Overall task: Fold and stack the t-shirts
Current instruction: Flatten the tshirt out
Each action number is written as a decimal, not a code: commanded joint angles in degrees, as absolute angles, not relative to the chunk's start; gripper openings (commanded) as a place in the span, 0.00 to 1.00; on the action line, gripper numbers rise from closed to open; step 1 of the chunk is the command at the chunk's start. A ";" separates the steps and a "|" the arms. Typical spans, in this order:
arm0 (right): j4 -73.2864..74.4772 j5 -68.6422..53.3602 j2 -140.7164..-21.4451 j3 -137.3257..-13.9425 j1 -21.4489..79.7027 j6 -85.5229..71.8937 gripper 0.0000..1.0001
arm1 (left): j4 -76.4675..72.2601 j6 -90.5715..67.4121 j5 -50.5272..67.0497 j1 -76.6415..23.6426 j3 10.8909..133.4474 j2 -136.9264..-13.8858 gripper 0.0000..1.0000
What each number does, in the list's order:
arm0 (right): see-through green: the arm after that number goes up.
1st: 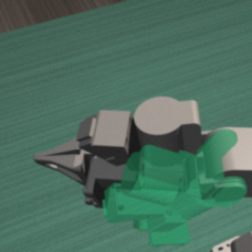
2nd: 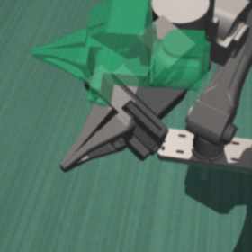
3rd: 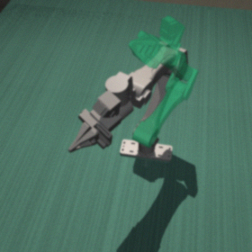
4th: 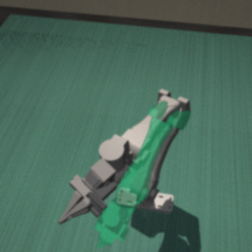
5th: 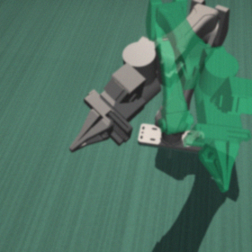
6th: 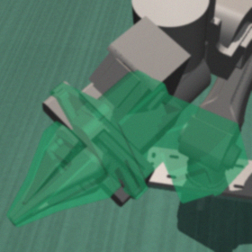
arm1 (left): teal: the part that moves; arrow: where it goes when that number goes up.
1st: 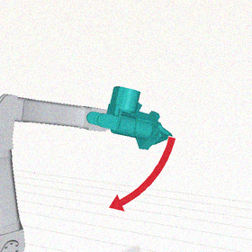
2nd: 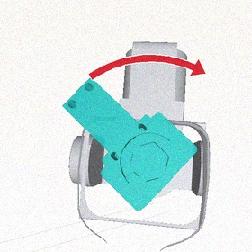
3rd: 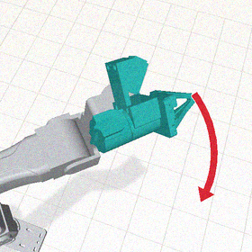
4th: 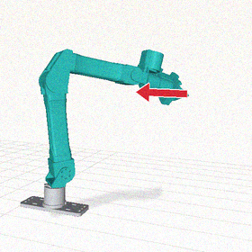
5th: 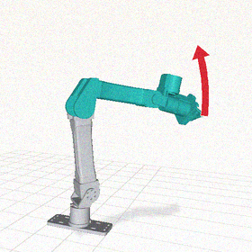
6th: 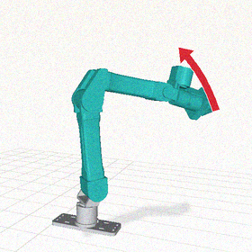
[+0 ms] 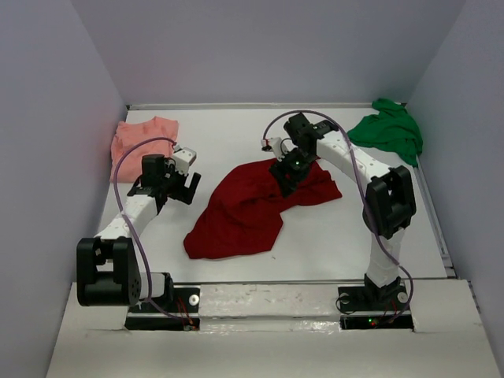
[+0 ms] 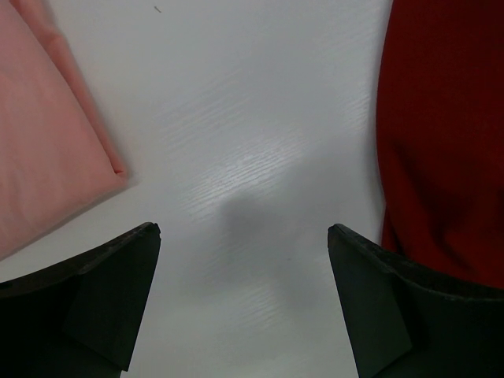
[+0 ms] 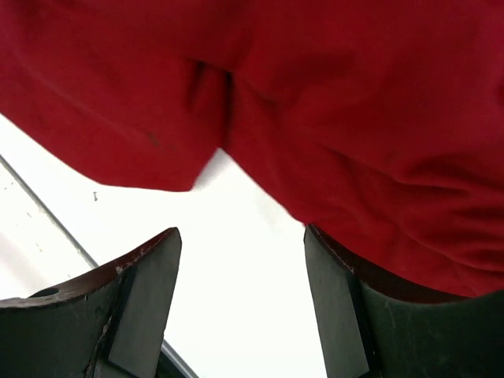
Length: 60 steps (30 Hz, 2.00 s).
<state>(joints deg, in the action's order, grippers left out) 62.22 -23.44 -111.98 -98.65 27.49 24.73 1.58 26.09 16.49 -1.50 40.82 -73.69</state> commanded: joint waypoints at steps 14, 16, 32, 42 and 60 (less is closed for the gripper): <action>58.88 -13.18 -131.91 -105.64 28.13 21.45 0.73 | 6.06 28.47 20.92 -1.85 42.89 -69.88 0.99; 59.50 -13.27 -134.19 -108.45 28.13 21.88 0.74 | 6.59 28.83 21.62 -1.84 43.15 -68.39 0.99; 59.25 -22.50 -148.97 -141.93 28.13 25.31 1.00 | 15.55 30.06 17.94 -1.85 44.38 -59.16 0.99; 42.98 -28.92 -143.62 -142.03 28.13 22.77 1.00 | 17.67 28.30 15.55 -1.85 43.24 -55.19 0.99; 27.60 6.33 -82.81 -84.23 11.18 26.02 1.00 | 5.71 32.96 18.98 -2.46 58.24 -76.51 0.99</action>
